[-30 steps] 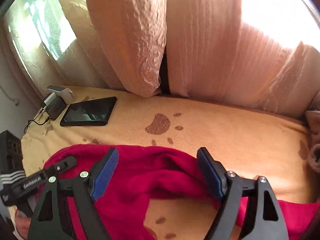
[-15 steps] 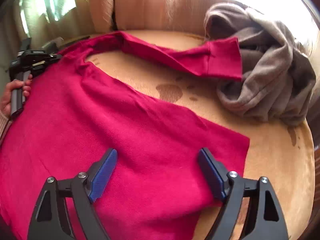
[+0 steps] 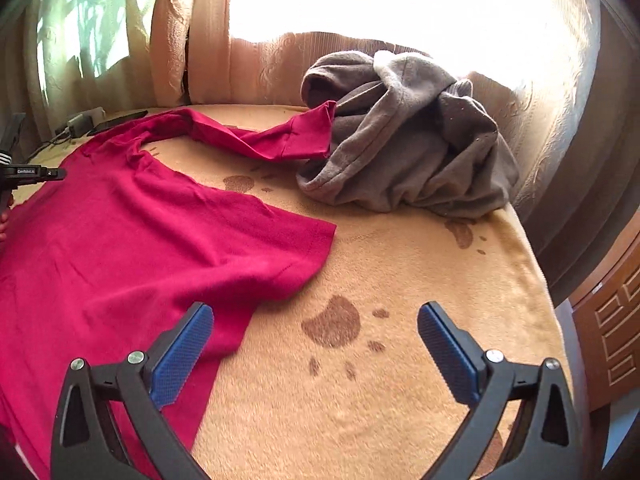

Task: Fold clothes

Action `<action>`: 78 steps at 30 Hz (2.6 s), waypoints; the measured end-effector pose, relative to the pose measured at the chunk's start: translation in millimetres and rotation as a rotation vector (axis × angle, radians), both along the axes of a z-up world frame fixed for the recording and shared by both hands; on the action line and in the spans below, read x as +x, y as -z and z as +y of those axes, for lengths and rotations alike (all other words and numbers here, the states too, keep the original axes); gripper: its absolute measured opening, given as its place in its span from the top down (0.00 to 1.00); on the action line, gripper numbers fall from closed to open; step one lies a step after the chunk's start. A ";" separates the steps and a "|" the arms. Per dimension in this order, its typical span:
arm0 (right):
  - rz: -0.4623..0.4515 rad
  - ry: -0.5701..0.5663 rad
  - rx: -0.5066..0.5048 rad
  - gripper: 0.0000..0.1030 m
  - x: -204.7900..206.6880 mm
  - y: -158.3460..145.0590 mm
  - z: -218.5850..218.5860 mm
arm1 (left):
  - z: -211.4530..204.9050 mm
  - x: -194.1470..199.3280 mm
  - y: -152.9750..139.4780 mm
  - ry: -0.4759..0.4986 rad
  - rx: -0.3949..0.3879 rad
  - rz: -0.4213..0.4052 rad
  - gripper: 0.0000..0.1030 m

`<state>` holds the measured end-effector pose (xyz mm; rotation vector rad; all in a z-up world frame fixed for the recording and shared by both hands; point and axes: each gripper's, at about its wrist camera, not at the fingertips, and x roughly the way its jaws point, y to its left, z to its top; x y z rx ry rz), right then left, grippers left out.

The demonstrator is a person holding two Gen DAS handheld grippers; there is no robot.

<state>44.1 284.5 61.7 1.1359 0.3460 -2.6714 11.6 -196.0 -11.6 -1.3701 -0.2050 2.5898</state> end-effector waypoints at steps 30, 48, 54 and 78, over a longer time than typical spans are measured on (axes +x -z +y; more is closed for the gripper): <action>-0.157 0.035 -0.074 0.00 -7.8 46.7 17.1 | -75.1 231.8 8.3 -0.160 0.458 -0.207 0.94; -0.156 0.035 -0.079 0.00 -7.2 46.8 17.3 | -47.4 270.5 28.2 -0.322 0.782 -0.387 0.94; -0.156 0.033 -0.084 0.00 -7.3 47.0 17.9 | -54.8 273.4 30.2 -0.420 0.769 -0.399 0.52; -0.156 0.027 -0.121 0.00 -6.0 45.8 22.8 | -37.1 257.2 11.9 -0.441 0.710 -0.368 0.23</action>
